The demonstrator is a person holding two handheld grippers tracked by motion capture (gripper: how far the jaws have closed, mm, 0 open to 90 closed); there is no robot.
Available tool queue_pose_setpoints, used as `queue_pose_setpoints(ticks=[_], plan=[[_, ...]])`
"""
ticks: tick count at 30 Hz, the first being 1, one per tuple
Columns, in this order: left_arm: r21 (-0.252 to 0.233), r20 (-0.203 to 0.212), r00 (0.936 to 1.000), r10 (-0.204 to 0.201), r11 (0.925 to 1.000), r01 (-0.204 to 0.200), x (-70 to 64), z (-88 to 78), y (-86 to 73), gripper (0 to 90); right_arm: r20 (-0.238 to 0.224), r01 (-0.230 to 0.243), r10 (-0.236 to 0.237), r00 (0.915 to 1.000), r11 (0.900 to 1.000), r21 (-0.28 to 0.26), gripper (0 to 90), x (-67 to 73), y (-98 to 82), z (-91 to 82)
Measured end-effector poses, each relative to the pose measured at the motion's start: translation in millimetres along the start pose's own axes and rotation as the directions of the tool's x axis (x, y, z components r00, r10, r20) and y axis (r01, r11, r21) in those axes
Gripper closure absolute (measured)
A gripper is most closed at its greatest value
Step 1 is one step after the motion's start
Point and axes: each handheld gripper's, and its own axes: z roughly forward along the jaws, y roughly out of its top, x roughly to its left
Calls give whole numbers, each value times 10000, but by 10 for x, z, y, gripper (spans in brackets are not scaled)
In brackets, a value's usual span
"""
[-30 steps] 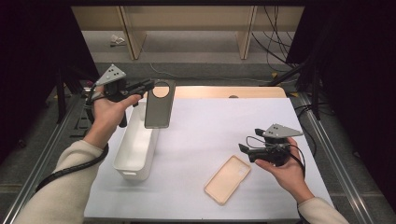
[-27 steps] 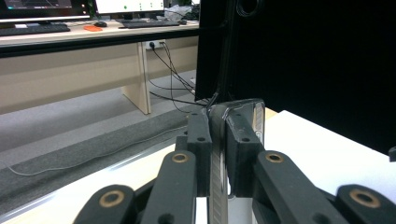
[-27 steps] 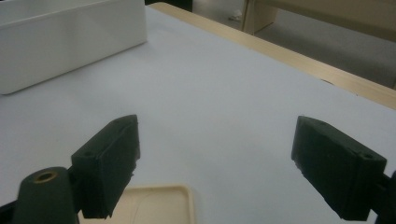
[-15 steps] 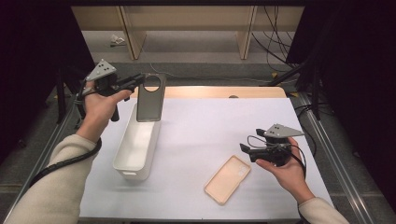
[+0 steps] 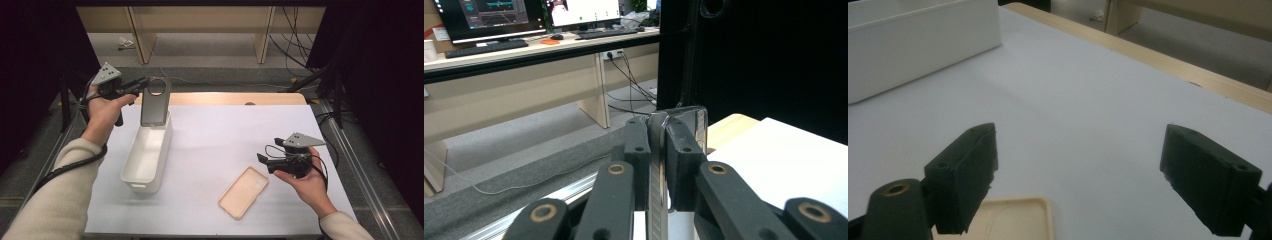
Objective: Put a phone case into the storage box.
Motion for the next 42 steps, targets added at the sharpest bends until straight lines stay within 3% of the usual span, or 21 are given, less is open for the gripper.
queue_pose_setpoints(ticks=[18,42], plan=[[217,-205,9994,-280,9994,285,194,221,-182,813,-13,-49,48,10000,9999,-107,162,-10,-1,3],[498,-257,9986,-468,9976,480,295,348,-344,813,-60,-41,41,10000,10000,-23,162,-12,-10,13]])
